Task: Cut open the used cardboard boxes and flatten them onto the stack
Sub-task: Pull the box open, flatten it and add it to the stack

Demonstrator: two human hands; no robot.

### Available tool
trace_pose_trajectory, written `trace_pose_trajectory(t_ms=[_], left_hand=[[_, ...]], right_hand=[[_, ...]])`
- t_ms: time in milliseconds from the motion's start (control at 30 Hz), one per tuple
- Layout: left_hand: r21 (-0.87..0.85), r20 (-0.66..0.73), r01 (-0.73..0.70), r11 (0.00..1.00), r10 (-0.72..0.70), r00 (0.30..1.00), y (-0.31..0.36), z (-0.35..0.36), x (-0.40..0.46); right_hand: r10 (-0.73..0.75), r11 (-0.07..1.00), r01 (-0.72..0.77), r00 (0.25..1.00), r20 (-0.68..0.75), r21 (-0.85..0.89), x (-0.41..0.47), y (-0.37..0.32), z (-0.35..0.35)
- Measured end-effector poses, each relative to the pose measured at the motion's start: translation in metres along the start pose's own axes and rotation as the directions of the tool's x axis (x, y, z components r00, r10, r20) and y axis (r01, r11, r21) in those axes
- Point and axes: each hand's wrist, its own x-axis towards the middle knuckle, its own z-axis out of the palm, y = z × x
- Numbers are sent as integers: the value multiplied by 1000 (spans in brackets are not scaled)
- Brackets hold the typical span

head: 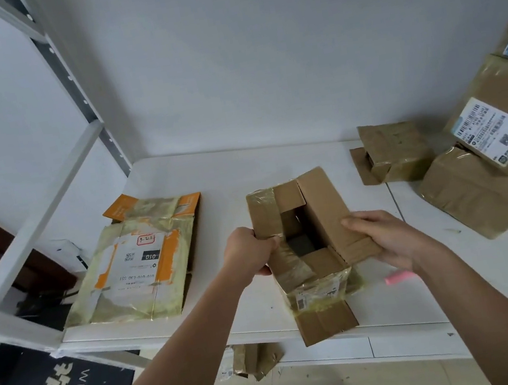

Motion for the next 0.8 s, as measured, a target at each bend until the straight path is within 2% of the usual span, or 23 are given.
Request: trace_pose_trajectory(t_ms=[67, 100, 167, 233, 300, 367, 433, 533, 733, 800], left_hand=[[15, -2, -15, 1000, 15, 1000, 2, 1, -1], [34, -5, -24, 999, 25, 1000, 3, 3, -2], [67, -7, -45, 997, 46, 999, 6, 5, -4], [62, -23, -70, 996, 72, 997, 9, 6, -7], [116, -64, -109, 987, 117, 991, 13, 7, -11], [329, -124, -165, 930, 216, 969, 18, 11, -14], [455, -163, -172, 874, 272, 948, 26, 15, -15], [528, -151, -155, 835, 272, 950, 35, 19, -16], [669, -177, -143, 729, 343, 923, 39, 25, -18], [666, -203, -128, 735, 343, 917, 39, 26, -19]], right_hand=[[-33, 999, 33, 997, -75, -9, -1, 19, 2], [-103, 991, 89, 984, -145, -98, 0, 27, 5], [-336, 905, 226, 900, -278, -361, -1, 33, 10], [-546, 750, 343, 804, -236, -566, -3, 31, 17], [-639, 612, 405, 759, -123, -679, -7, 30, 25], [-636, 575, 420, 769, -61, -702, -13, 34, 30], [-593, 627, 403, 802, -73, -666, -17, 35, 30], [-542, 686, 362, 833, -112, -631, -17, 32, 29], [-512, 695, 324, 850, -125, -642, -16, 29, 33], [-512, 699, 327, 850, -126, -636, -15, 30, 32]])
